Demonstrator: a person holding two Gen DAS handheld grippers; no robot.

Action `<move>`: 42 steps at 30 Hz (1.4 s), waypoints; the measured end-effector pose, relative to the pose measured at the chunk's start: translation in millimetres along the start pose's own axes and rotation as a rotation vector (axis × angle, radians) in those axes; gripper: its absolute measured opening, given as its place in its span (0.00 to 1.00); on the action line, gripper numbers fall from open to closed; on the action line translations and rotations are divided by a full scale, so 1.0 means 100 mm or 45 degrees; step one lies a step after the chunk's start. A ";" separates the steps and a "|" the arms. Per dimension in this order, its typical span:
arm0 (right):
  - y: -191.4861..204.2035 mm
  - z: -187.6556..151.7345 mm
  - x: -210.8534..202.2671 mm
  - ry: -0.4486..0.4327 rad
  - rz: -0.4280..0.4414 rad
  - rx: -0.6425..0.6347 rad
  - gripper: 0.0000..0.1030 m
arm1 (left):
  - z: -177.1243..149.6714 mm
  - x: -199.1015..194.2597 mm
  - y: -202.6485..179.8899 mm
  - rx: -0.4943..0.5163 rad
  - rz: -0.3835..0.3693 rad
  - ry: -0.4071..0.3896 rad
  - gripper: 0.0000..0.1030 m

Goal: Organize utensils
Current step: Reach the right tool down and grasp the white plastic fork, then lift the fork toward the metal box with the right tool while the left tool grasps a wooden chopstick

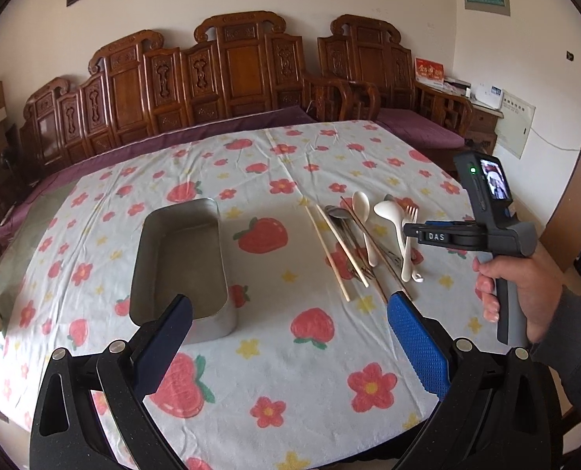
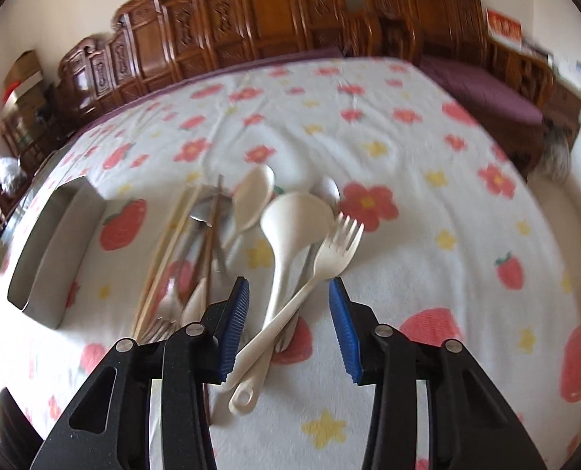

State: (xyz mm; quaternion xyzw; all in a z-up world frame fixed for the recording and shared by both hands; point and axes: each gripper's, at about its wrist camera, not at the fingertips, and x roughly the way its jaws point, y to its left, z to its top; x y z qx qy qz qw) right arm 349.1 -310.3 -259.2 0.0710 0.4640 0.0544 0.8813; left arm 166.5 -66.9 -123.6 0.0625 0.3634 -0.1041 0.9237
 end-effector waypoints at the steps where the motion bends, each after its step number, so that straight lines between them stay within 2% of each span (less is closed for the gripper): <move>1: -0.03 0.00 0.06 0.023 0.016 0.028 0.42 | 0.00 0.02 -0.01 0.002 -0.002 0.007 0.94; 4: -0.12 -0.01 0.17 0.069 0.097 0.113 0.33 | 0.02 0.11 -0.05 0.010 -0.004 0.027 0.94; 9: -0.10 -0.04 0.19 0.089 0.068 0.064 0.22 | 0.05 0.23 -0.12 0.012 -0.024 0.055 0.94; 14: -0.12 -0.10 0.11 0.130 0.017 -0.018 0.19 | 0.00 0.29 -0.13 0.001 -0.033 0.070 0.94; 21: -0.21 -0.16 -0.03 0.116 0.043 -0.038 0.05 | -0.06 0.41 -0.19 0.021 -0.029 0.112 0.94; 31: -0.23 -0.18 -0.30 0.073 0.109 -0.056 0.03 | -0.13 0.62 -0.26 0.033 -0.034 0.170 0.94; 35: -0.23 -0.15 -0.40 0.036 0.123 -0.063 0.03 | -0.08 0.75 -0.31 0.034 -0.069 0.175 0.94; 42: -0.29 -0.07 -0.49 0.001 0.150 -0.043 0.04 | 0.14 1.18 -0.49 0.060 -0.113 0.239 0.76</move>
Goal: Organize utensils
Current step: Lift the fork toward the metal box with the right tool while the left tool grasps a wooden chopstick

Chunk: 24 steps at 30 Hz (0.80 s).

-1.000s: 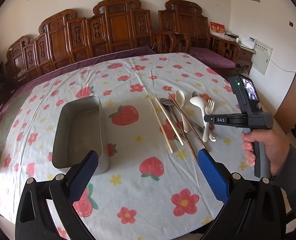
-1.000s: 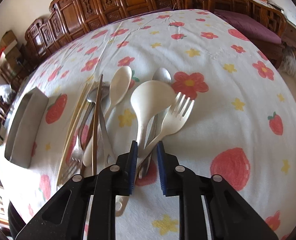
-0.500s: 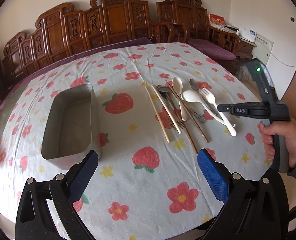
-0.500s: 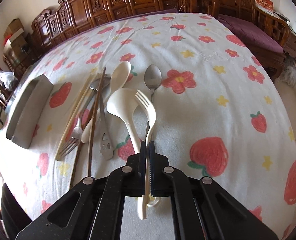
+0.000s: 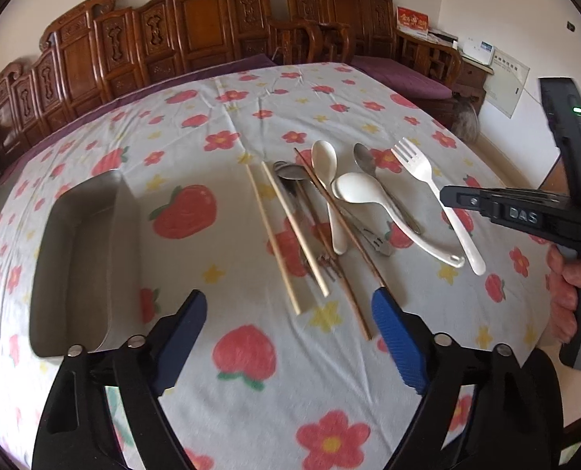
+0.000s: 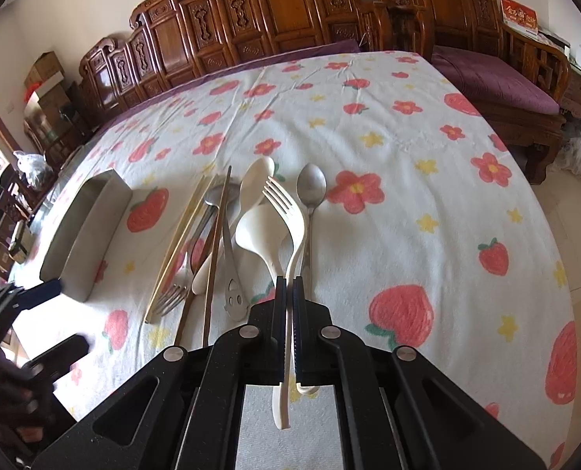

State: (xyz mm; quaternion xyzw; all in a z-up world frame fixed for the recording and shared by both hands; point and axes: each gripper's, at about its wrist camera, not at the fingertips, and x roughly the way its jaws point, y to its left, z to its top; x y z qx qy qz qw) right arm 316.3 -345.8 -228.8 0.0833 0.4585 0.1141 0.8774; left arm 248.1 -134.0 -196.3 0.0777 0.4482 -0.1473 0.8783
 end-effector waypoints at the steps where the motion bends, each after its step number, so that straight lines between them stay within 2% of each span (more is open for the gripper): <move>1: -0.01 0.01 -0.01 -0.004 0.006 0.004 0.04 | 0.05 0.08 -0.01 -0.002 0.003 0.016 0.73; 6: -0.03 0.01 -0.03 -0.016 0.020 0.005 0.04 | 0.24 0.44 0.05 -0.070 -0.020 0.081 0.69; 12: -0.09 -0.02 0.07 0.014 0.030 0.027 0.04 | 0.37 0.69 0.10 -0.129 -0.026 0.126 0.62; 18: -0.07 -0.02 0.07 0.011 0.024 0.020 0.04 | 0.46 0.92 0.22 -0.280 -0.108 0.204 0.45; 22: -0.10 0.00 0.04 0.002 0.041 0.043 0.04 | 0.50 0.99 0.26 -0.324 -0.109 0.224 0.32; 24: -0.11 0.01 0.04 -0.001 0.046 0.048 0.04 | 0.52 1.01 0.27 -0.344 -0.111 0.225 0.29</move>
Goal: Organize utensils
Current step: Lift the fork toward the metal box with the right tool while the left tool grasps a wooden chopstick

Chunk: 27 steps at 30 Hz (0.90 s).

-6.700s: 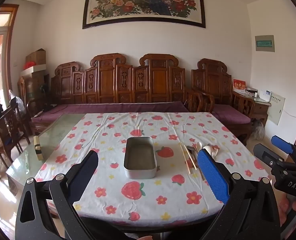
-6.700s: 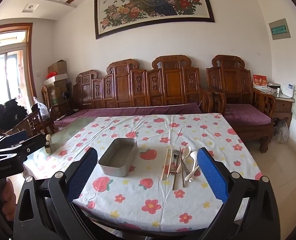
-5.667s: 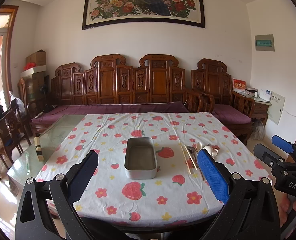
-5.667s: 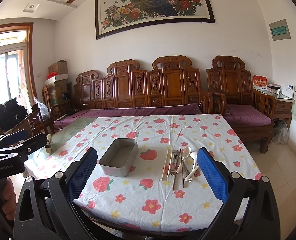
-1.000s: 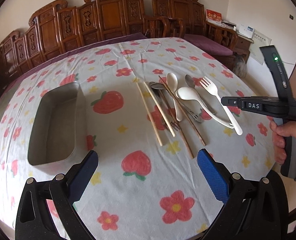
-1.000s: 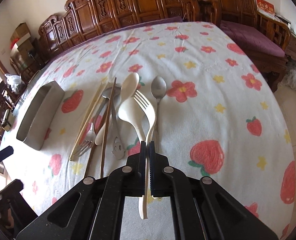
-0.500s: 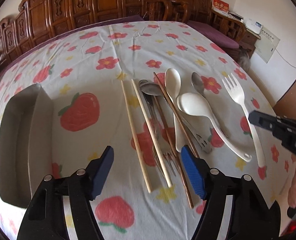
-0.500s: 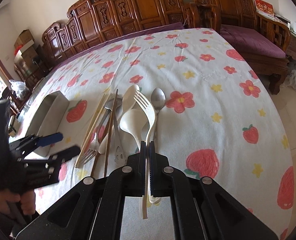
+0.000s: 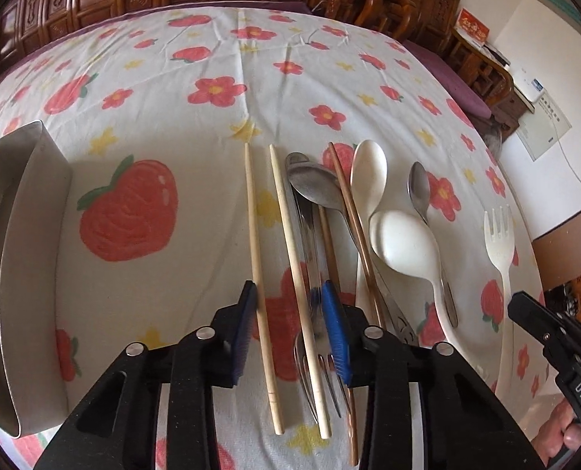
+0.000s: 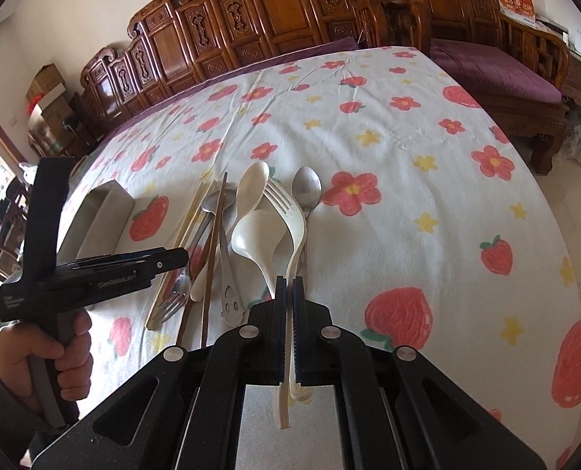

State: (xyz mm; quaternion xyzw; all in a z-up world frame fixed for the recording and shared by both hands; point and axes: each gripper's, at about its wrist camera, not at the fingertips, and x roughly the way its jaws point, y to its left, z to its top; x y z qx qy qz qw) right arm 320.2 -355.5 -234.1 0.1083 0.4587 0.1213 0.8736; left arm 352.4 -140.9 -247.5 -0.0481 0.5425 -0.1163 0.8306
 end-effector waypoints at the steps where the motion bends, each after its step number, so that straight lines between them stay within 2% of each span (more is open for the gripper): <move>1: 0.00 0.00 0.00 0.000 0.005 0.004 0.04 | 0.01 0.01 0.00 -0.002 0.001 0.001 0.29; 5: -0.02 0.00 0.01 0.011 0.032 0.031 0.04 | 0.02 0.02 0.00 -0.001 0.009 -0.006 0.27; 7: 0.01 0.00 0.00 0.008 0.020 0.013 0.04 | 0.02 0.01 -0.02 0.003 0.016 -0.009 0.13; 13: 0.01 0.01 0.00 0.007 0.015 0.009 0.04 | 0.00 -0.04 -0.07 0.051 0.043 -0.007 0.05; 20: 0.05 0.00 -0.01 0.006 0.017 -0.007 0.04 | -0.03 -0.19 -0.09 0.101 0.066 -0.040 0.04; 27: 0.12 0.00 -0.01 0.006 0.028 -0.028 0.04 | -0.07 -0.42 -0.05 0.110 0.043 -0.087 0.04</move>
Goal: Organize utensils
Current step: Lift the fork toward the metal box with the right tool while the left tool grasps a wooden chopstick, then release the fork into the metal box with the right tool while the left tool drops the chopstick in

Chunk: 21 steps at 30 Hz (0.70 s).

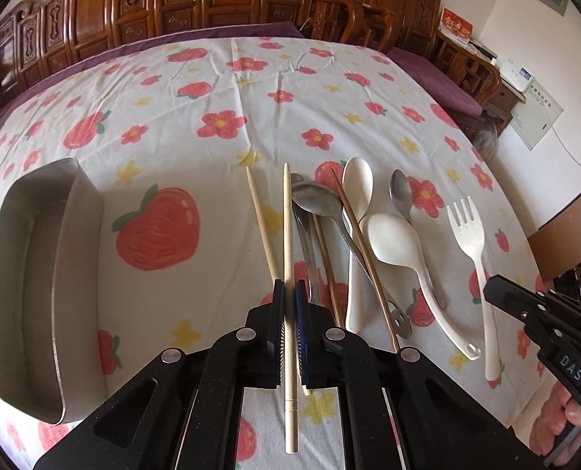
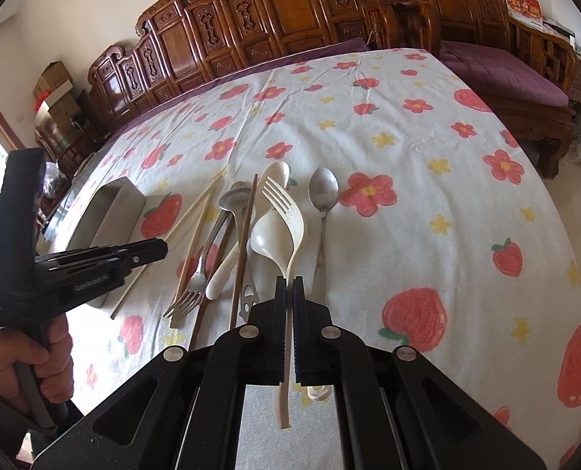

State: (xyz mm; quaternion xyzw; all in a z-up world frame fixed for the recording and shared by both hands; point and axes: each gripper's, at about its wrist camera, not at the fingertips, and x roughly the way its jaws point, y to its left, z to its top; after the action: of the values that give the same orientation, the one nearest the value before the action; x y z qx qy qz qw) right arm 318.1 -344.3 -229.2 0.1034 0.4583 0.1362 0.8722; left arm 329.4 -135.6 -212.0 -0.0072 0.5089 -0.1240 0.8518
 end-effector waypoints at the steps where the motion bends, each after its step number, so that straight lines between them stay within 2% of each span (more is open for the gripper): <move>1: 0.01 0.00 0.00 -0.001 0.001 -0.003 0.04 | -0.01 -0.04 0.01 0.000 -0.003 -0.006 0.04; 7: 0.12 0.01 -0.04 -0.006 0.022 -0.029 0.04 | -0.12 -0.33 0.14 0.016 -0.007 -0.060 0.04; 13: 0.25 0.01 -0.09 -0.021 0.018 -0.062 0.04 | -0.17 -0.68 0.40 0.036 0.032 -0.129 0.04; 21: 0.73 0.03 -0.18 -0.044 0.073 -0.175 0.04 | -0.17 -0.98 0.89 -0.017 0.096 -0.186 0.04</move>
State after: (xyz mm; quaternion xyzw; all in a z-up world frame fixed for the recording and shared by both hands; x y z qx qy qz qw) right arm 300.0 -281.7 -191.4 0.0589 0.4298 0.1905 0.8806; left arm 288.6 -25.8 -148.0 -0.0029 0.4462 -0.0876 0.8906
